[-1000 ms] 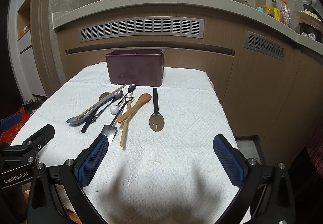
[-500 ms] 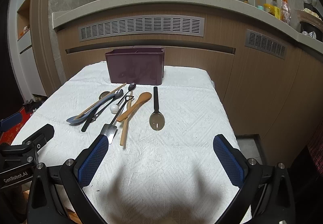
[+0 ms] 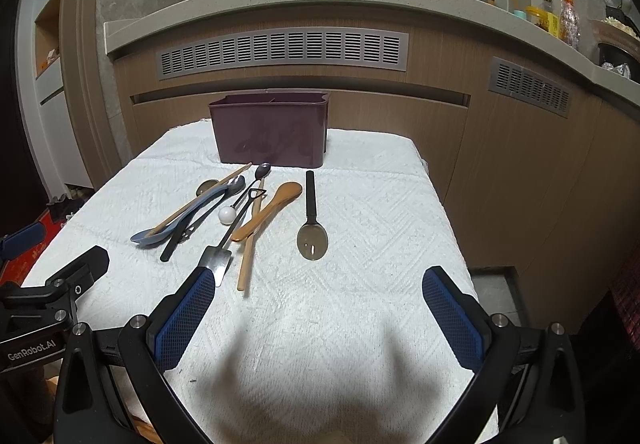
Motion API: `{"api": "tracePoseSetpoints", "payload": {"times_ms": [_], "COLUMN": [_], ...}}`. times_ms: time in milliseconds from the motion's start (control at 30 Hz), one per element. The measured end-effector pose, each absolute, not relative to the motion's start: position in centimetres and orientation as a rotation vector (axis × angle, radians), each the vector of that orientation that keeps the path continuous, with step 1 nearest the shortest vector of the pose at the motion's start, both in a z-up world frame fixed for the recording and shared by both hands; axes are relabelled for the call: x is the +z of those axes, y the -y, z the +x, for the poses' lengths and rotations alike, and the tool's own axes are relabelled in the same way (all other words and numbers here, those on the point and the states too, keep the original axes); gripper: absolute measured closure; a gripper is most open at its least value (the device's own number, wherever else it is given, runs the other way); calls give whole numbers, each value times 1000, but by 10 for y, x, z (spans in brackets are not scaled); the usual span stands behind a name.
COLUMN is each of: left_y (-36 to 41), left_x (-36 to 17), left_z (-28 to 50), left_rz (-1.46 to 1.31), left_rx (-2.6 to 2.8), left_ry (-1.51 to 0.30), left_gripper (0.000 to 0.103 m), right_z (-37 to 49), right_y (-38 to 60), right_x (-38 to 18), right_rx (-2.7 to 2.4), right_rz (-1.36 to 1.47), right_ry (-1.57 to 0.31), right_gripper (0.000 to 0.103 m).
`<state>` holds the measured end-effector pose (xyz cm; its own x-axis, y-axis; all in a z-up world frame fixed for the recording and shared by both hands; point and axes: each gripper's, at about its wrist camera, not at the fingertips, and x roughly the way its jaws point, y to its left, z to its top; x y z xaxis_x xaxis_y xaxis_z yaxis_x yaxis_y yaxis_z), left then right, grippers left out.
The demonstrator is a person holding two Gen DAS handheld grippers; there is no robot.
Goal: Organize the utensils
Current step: 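Reach the right tool to the wooden spoon and close on its handle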
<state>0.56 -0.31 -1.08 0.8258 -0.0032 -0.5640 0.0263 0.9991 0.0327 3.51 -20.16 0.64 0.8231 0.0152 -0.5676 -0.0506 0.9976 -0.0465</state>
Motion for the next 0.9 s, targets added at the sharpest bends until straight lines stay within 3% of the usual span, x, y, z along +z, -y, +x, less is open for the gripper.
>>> {"api": "tracePoseSetpoints", "payload": {"times_ms": [500,900], "left_y": [-8,2], "left_x": [-5,-8], "left_z": [55,137], "left_rz": [43,110], "left_rx": [-28,-186], "left_ry": [-611,-710], "left_gripper": [0,0], "right_z": [71,155], "right_y": [205,207], "right_x": [11,11], "right_rx": [36,81], "right_rz": [-82,-97], "right_ry": [-614,-685], "right_gripper": [0,0]}}
